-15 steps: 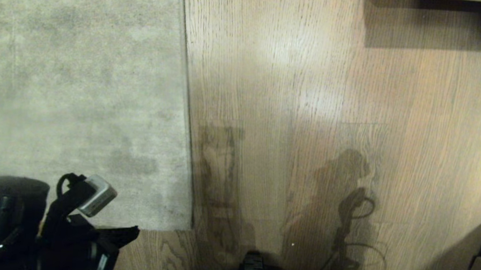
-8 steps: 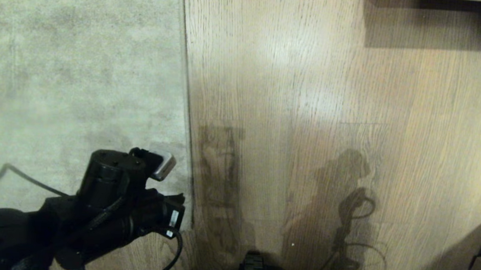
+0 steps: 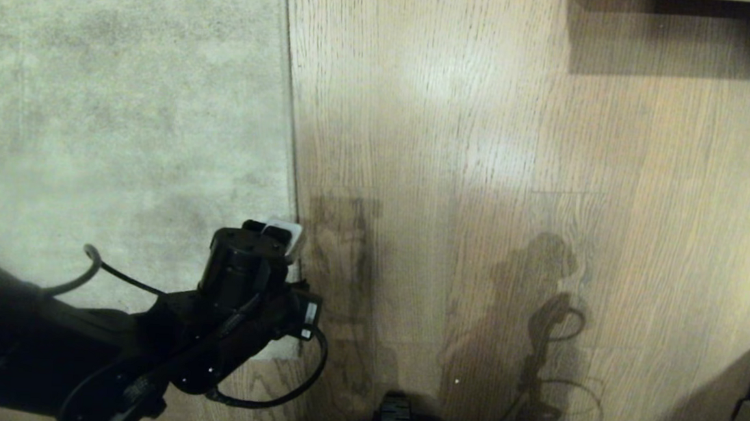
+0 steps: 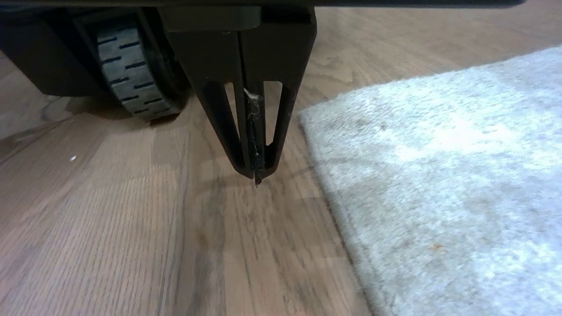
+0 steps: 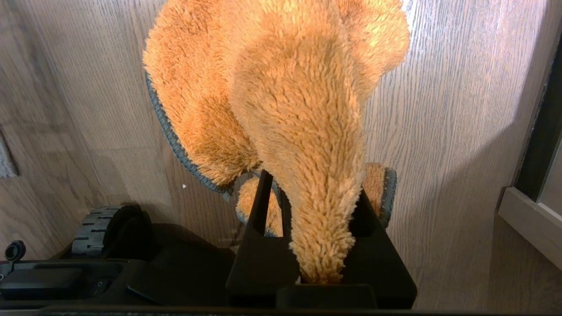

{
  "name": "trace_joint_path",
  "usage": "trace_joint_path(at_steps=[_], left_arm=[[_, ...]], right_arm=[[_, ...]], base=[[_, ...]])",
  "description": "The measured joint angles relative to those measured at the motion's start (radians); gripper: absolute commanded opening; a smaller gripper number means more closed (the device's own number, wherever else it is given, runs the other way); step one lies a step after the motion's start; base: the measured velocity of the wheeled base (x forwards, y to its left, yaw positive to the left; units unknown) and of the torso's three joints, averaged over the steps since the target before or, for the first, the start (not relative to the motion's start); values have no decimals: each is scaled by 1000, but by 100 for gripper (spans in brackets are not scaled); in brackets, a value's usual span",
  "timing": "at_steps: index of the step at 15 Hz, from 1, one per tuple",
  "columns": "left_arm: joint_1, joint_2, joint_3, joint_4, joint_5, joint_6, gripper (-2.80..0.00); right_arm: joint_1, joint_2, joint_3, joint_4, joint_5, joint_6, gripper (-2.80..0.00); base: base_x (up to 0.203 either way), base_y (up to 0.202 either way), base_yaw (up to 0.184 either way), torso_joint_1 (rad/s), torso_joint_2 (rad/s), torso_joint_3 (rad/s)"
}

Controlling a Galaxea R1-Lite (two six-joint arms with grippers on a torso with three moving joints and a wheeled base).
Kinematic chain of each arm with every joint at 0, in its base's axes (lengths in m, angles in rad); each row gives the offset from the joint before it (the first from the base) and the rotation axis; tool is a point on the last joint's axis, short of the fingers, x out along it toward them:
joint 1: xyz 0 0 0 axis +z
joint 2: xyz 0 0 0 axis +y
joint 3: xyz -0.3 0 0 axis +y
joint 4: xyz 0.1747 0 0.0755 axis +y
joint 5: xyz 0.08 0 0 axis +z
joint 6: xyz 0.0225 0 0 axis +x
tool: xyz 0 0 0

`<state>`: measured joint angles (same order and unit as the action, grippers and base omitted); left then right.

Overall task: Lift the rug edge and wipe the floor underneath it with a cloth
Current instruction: Lift up the carpet

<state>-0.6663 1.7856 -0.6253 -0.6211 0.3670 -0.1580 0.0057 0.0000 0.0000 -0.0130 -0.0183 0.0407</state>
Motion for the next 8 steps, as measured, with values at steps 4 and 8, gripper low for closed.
trace_joint_path(at_steps=[4,8], left_arm=[[13,44,-36,1,13,-16,-280],[18,97,-72,-12,51,-29,0]], right_arm=[[0,0,0,0,0,0,-280],[0,0,0,0,0,0,-280]], base=[[0,0,0,0,0,0],[0,0,0,0,0,0]])
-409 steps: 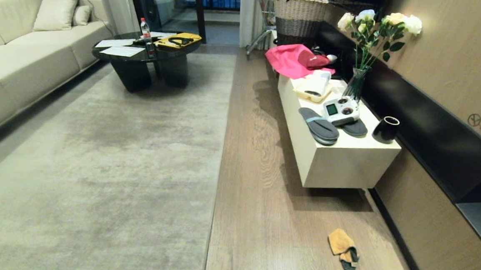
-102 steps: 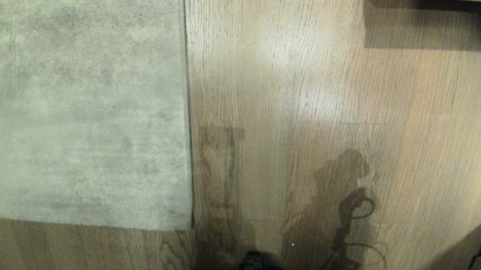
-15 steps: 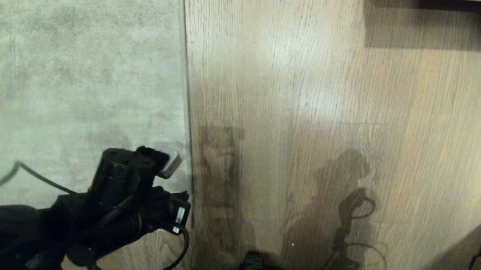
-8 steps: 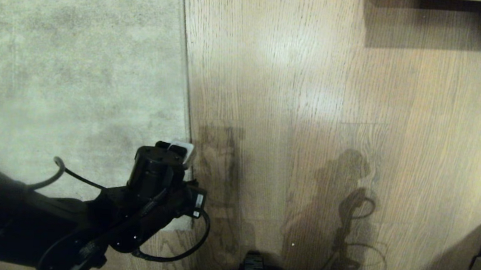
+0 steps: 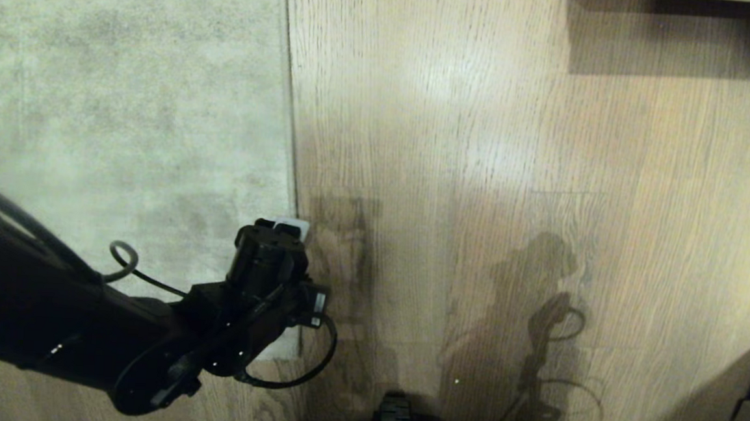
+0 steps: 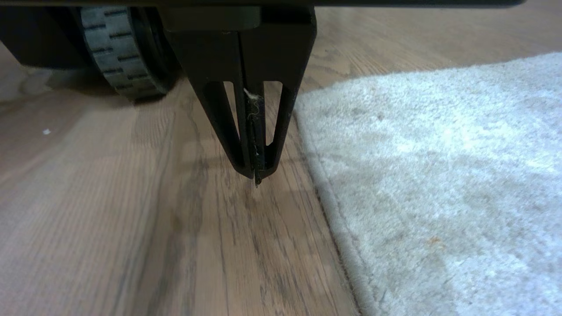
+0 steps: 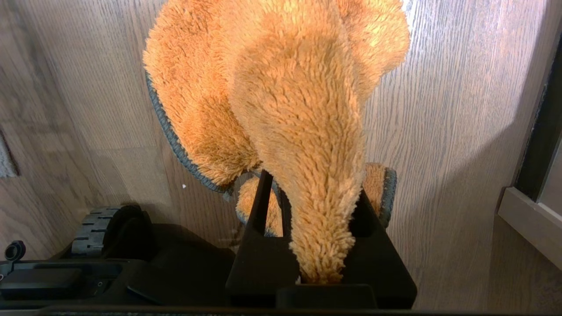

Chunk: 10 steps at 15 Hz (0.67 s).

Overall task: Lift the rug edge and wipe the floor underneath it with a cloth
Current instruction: Lift up the carpet

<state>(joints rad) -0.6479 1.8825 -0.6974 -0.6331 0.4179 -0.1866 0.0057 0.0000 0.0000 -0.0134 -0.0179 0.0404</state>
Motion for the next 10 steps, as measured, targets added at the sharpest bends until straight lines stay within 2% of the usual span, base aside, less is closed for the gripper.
trace_joint_path(at_steps=[3,6,10], left_arm=[[1,37,-28,-39,4,2,0],[1,64,-75,-14,31,26,0],[-12,77,-196,200,121,32,0]], right_arm=[[0,0,0,0,0,0,-280],[0,0,0,0,0,0,-280],[0,0,0,0,0,0,-280]], base=[[0,0,0,0,0,0],[0,0,0,0,0,0],[0,0,0,0,0,0]])
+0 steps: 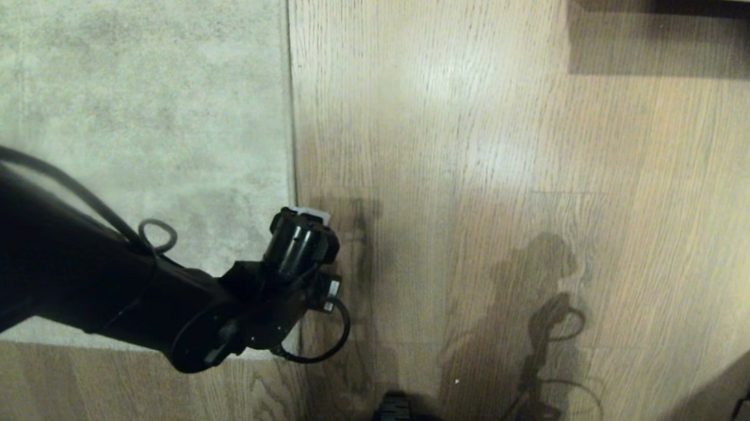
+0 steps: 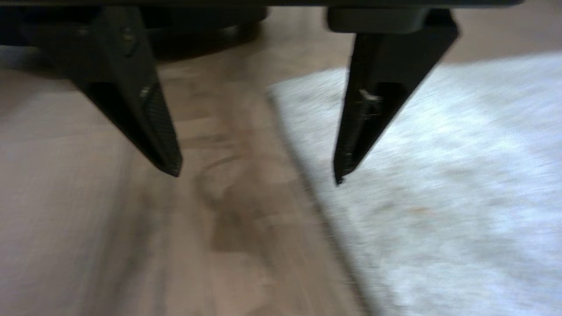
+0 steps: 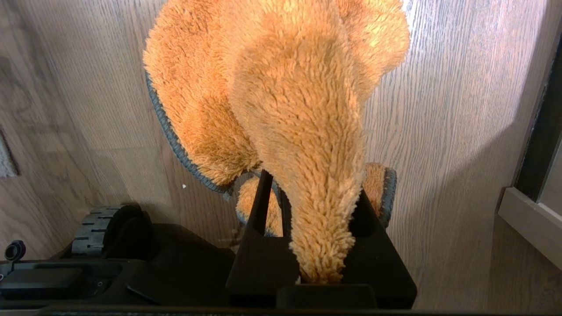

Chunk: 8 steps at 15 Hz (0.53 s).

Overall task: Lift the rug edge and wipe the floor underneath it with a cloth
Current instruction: Lift up the carpet

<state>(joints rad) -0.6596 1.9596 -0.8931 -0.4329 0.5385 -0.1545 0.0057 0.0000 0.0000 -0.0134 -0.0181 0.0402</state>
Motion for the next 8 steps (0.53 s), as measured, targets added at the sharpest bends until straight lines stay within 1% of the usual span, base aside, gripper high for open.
trace_joint_path(at_steps=[2,3,7,8], left_arm=[[-13,6,-61,123,101,0,0],[-15,10,-81,170,137,-2,0],[-18,25,-102,257,257,-1,0],[-18,36,-102,260,287,0,0]], right_arm=[[0,0,0,0,0,0,-280],[0,0,0,0,0,0,-280],[0,0,0,0,0,0,-280],[0,0,0,0,0,0,-280]], base=[[0,0,0,0,0,0],[0,0,0,0,0,0],[0,0,0,0,0,0],[0,0,0,0,0,0]])
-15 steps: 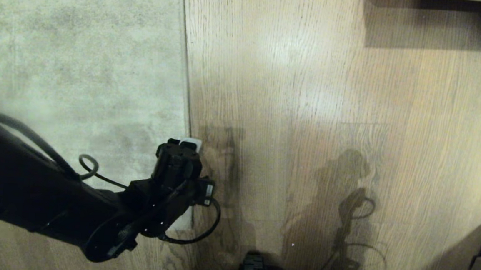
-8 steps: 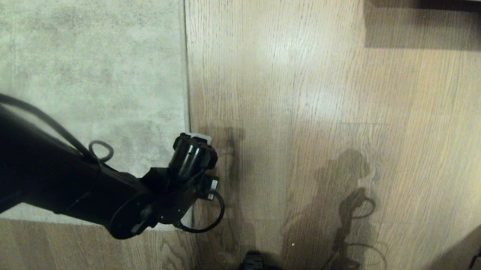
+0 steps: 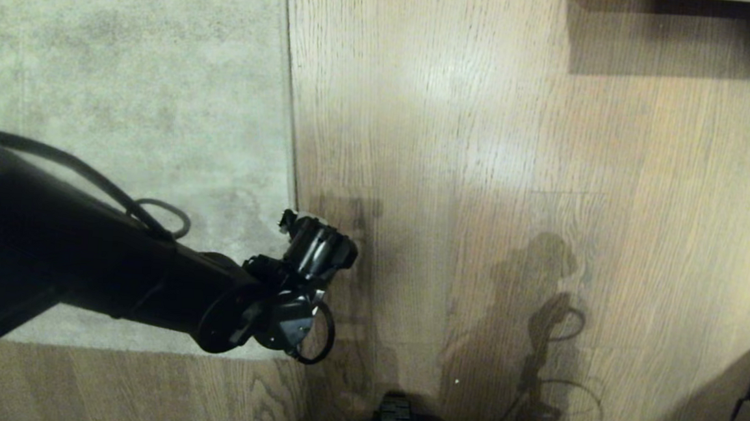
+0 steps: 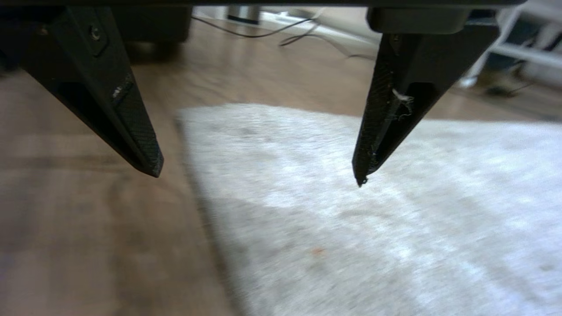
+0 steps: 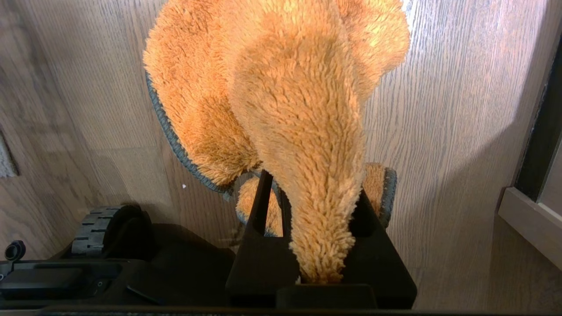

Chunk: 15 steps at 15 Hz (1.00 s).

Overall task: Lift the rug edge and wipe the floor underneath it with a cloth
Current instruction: Lift up the carpet

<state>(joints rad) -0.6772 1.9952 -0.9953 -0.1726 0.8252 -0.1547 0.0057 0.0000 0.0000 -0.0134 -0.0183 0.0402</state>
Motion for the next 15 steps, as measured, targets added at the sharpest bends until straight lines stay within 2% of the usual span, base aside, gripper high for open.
trace_joint_path(at_steps=[4,8,15], left_arm=[[20,77,-22,-58,104,-4,0],[40,161,-68,-171,112,-2,0],[71,210,-92,-181,152,48,0]], right_arm=[[0,0,0,0,0,0,-280],[0,0,0,0,0,0,-280],[0,0,0,0,0,1,-280]], base=[[0,0,0,0,0,0],[0,0,0,0,0,0],[0,0,0,0,0,0]])
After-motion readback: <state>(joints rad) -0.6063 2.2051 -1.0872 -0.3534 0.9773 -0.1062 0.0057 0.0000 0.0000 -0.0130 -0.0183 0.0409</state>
